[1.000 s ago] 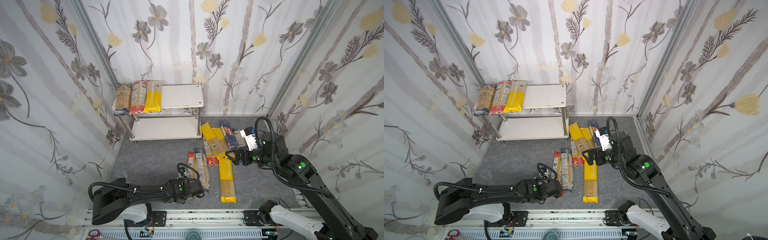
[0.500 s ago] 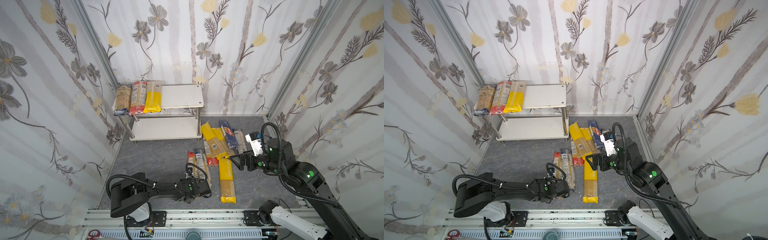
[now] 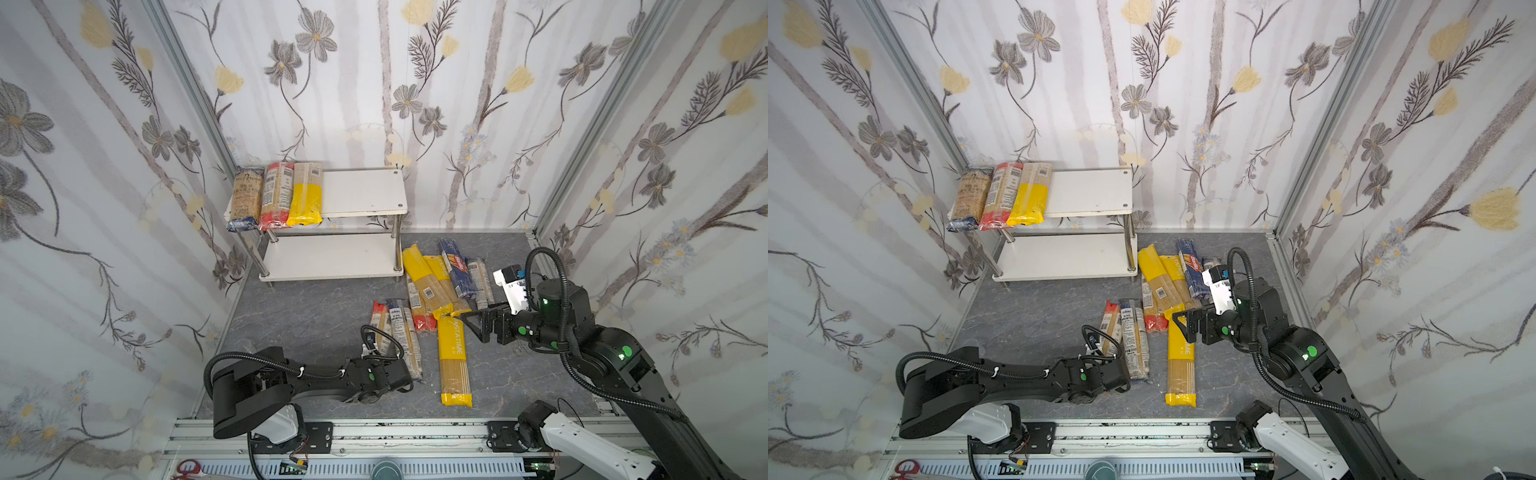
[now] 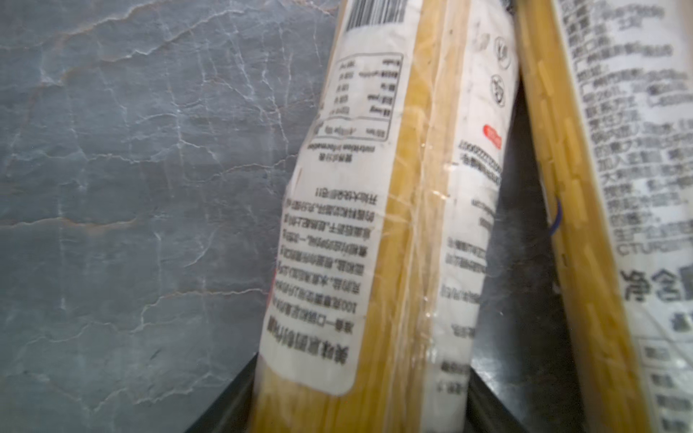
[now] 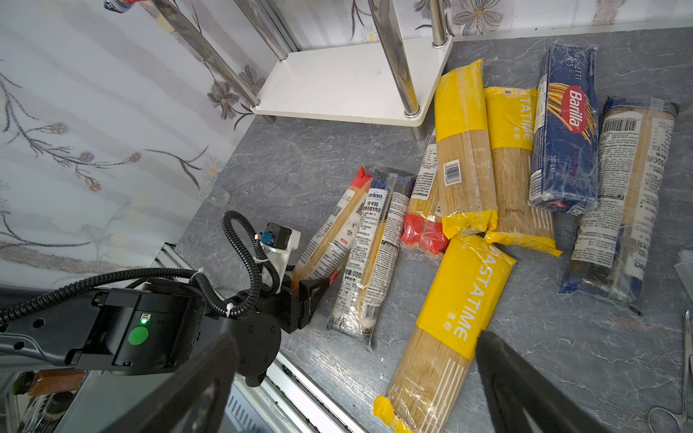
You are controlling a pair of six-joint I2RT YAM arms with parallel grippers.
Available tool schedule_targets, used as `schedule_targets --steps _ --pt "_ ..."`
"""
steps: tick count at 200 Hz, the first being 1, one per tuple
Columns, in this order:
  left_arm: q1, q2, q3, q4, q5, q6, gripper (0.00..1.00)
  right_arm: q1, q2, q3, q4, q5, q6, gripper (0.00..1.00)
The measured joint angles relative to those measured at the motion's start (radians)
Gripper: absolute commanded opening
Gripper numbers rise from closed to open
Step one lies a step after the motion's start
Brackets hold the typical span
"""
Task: Arrange pasta packages on shelves
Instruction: Pick up the pasta bag from the center of the table.
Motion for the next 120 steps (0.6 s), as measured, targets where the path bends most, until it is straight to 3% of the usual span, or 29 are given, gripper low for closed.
schedule_targets --steps 17,44,96,120 --pt "0.008 -0.051 -0.027 0.021 0.021 -0.005 0.35 0.000 0.003 0.000 0.001 -0.001 0.000 1.00" --pt "0.023 -0.148 -0.062 0.031 0.087 -0.015 0.30 0.000 0.008 -0.002 0.004 -0.002 0.004 1.00" --pt "0.060 -0.324 -0.062 -0.083 0.215 -0.012 0.02 0.000 0.021 -0.002 0.010 -0.005 0.004 1.00" --pt "0.065 -0.333 0.024 -0.182 0.227 0.006 0.00 0.000 0.027 -0.002 0.016 -0.007 0.004 1.00"
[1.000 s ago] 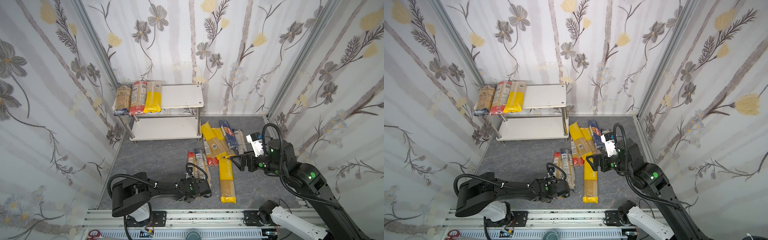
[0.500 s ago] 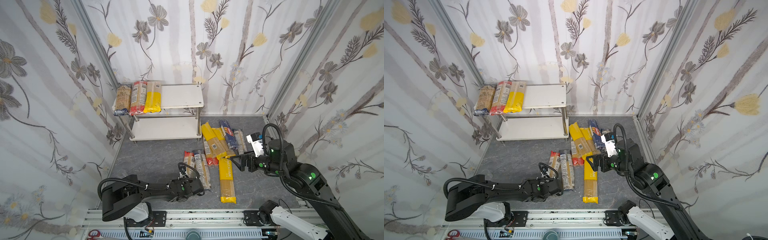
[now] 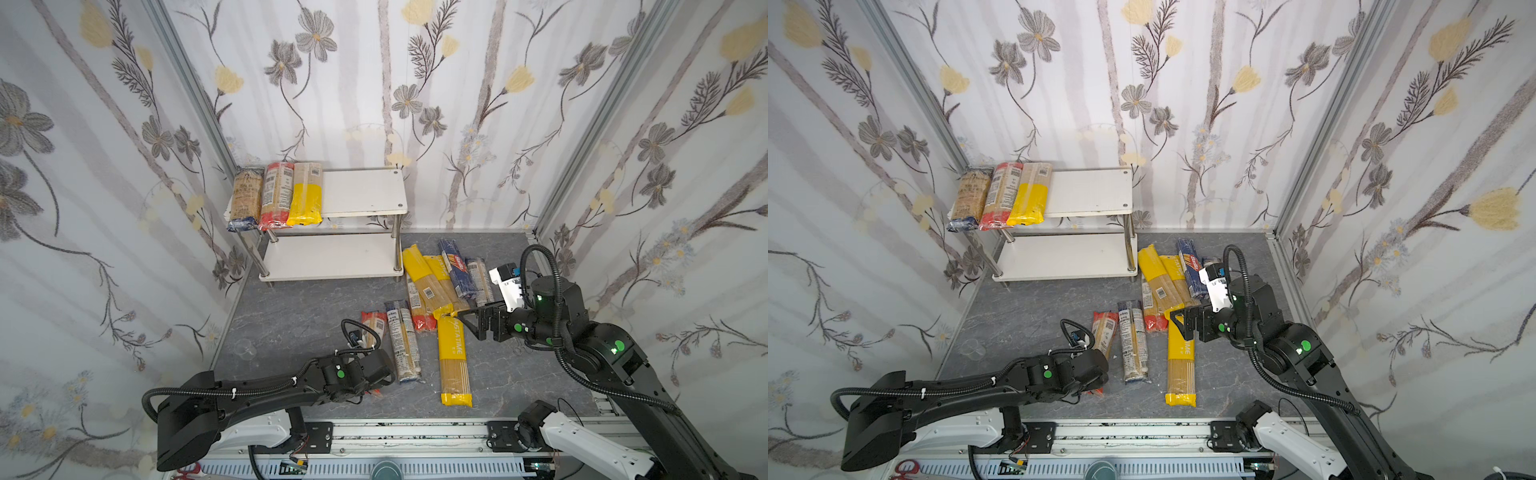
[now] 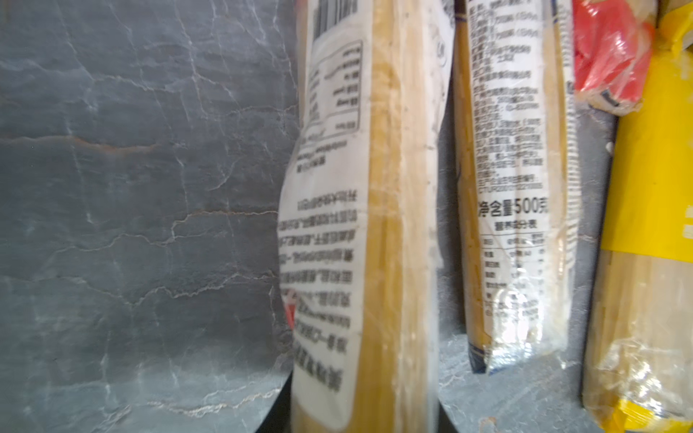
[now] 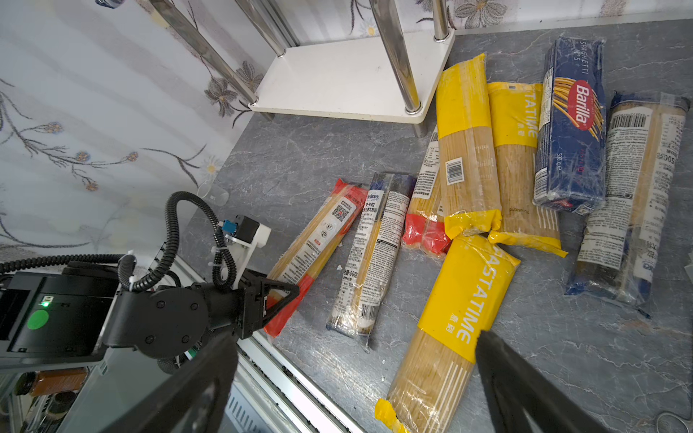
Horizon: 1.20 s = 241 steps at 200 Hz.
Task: Arrange pasta packages on shelves
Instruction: Pick up the pasta bag from the center of the table.
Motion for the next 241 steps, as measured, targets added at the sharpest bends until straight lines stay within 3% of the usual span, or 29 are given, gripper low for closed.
schedule_targets --steps 69,144,192,241 --pt "0.011 0.065 0.314 -0.245 -0.025 0.096 0.00 0.000 0.016 0.013 0.006 -0.002 0.000 1.00" --pt "0.016 0.151 0.660 -0.376 -0.100 0.230 0.00 0.000 0.072 0.055 0.014 -0.001 -0.002 1.00" --pt "0.017 0.288 1.016 -0.502 -0.189 0.325 0.00 -0.004 0.129 0.148 0.025 0.006 -0.016 1.00" --pt "0.039 0.511 1.473 -0.601 -0.266 0.478 0.00 -0.035 0.203 0.266 0.028 0.013 -0.056 1.00"
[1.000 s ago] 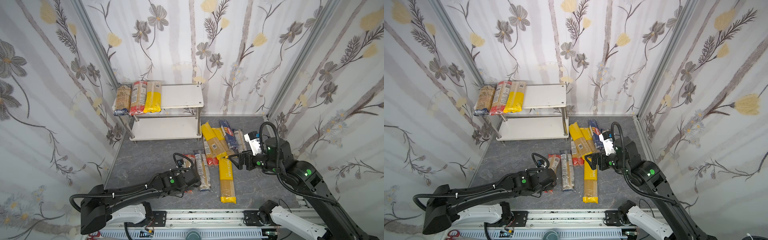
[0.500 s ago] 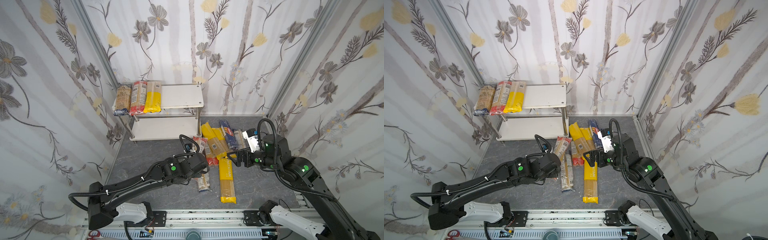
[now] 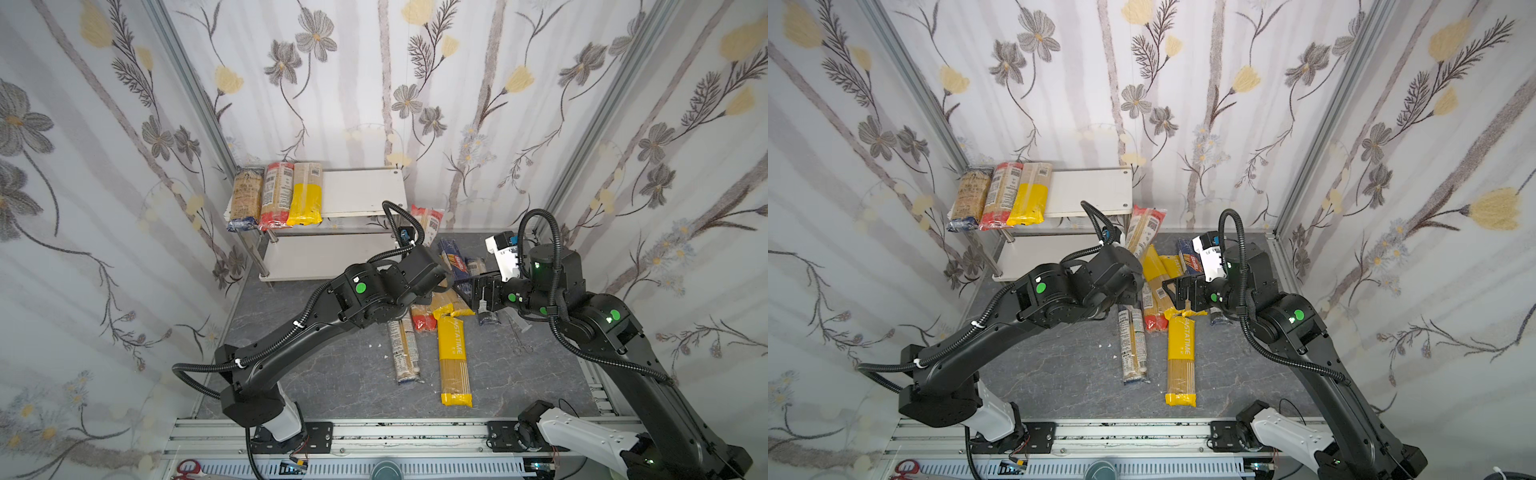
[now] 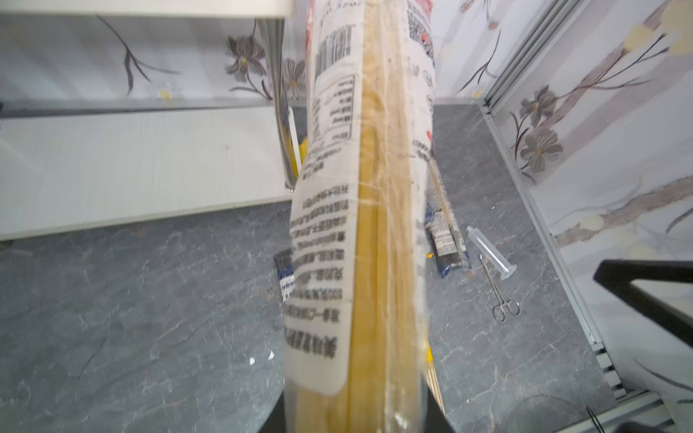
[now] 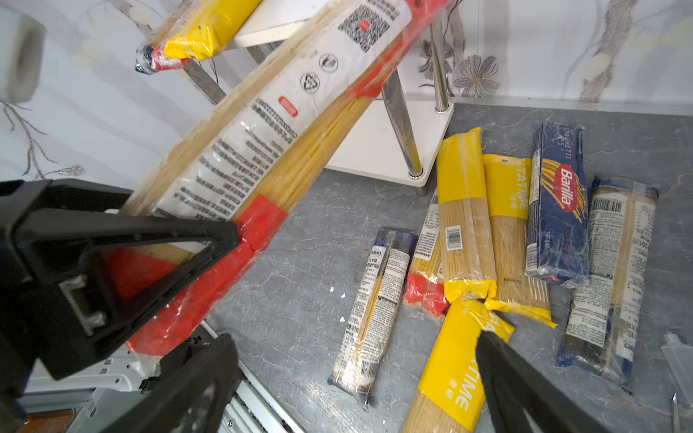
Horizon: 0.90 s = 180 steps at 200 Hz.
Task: Arrange pasta packages on shelves
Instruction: Pick up the pasta bag from the center of the table, then place the pasta bag on the shelf.
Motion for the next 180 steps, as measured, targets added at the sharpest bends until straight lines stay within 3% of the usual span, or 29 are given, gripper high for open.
schedule_targets --steps 39,87,145,180 --pt "0.085 0.138 0.292 -0.046 -0.062 0.101 0.00 -0.035 0.071 0.111 0.000 0.004 -0.039 1.00" --pt "0.269 0.272 0.563 -0.060 -0.109 0.237 0.00 -0.076 0.180 0.232 0.009 -0.007 -0.065 1.00" --pt "0.528 0.332 0.594 -0.049 -0.063 0.335 0.00 -0.092 0.306 0.309 0.049 -0.018 -0.056 1.00" --pt "0.644 0.372 0.591 -0.008 0.031 0.358 0.00 -0.092 0.360 0.335 0.061 -0.019 -0.034 1.00"
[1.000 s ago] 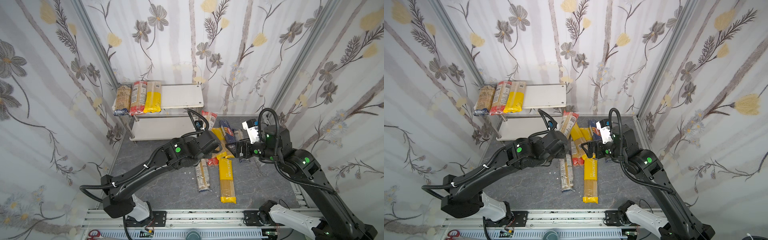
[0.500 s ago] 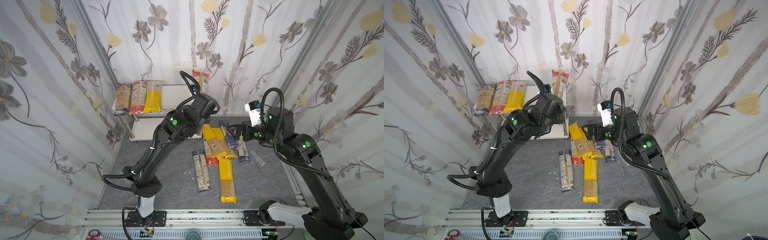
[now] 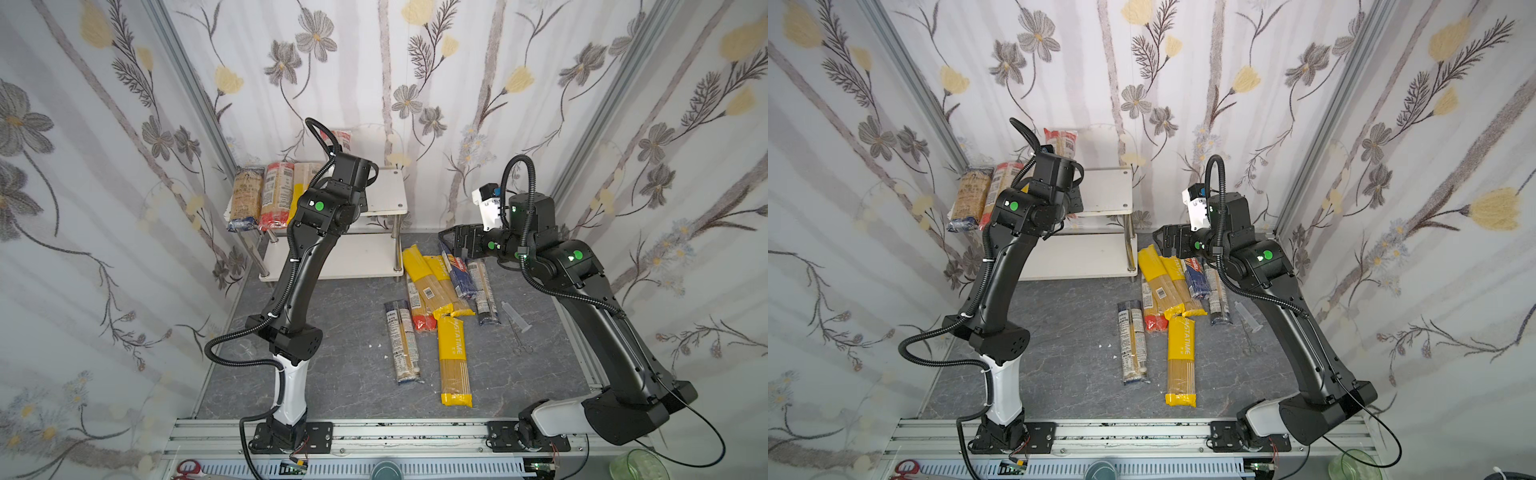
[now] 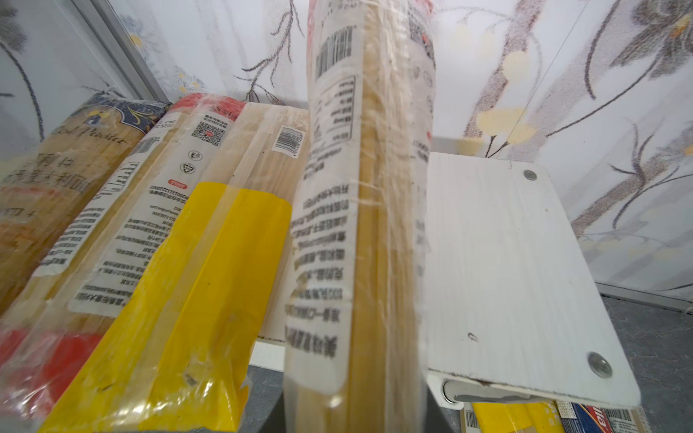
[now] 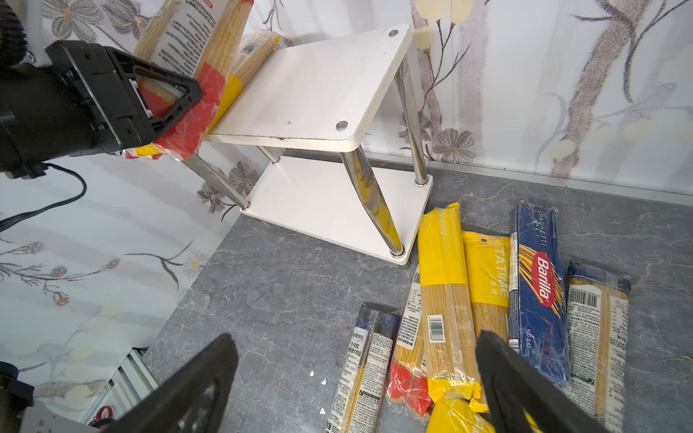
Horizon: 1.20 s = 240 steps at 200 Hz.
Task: Arrange pasta packages on shelves
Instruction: Place the pasta bag on the shelf.
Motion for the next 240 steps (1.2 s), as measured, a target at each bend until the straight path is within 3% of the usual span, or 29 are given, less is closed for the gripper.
schedule_targets --steps 71,83,107,133,169,240 --pt "0.088 0.027 -0.077 0.061 0.102 0.019 0.00 -0.001 0.067 0.034 0.019 -0.001 0.037 1.00" --pt "0.093 0.027 -0.086 0.076 0.102 0.019 0.08 -0.002 0.077 0.056 0.022 -0.013 0.040 1.00" --pt "0.101 0.027 -0.102 0.108 0.106 0.019 0.40 0.000 0.114 0.119 0.028 -0.045 0.049 1.00" --pt "0.108 0.026 -0.116 0.134 0.105 0.019 0.63 0.008 0.179 0.222 0.021 -0.075 0.055 1.00" --pt "0.109 0.006 -0.132 0.154 0.106 0.022 0.73 0.029 0.249 0.336 0.004 -0.105 0.060 1.00" --pt "0.097 -0.076 -0.156 0.158 0.148 0.017 0.85 0.043 0.272 0.349 -0.011 -0.124 0.067 1.00"
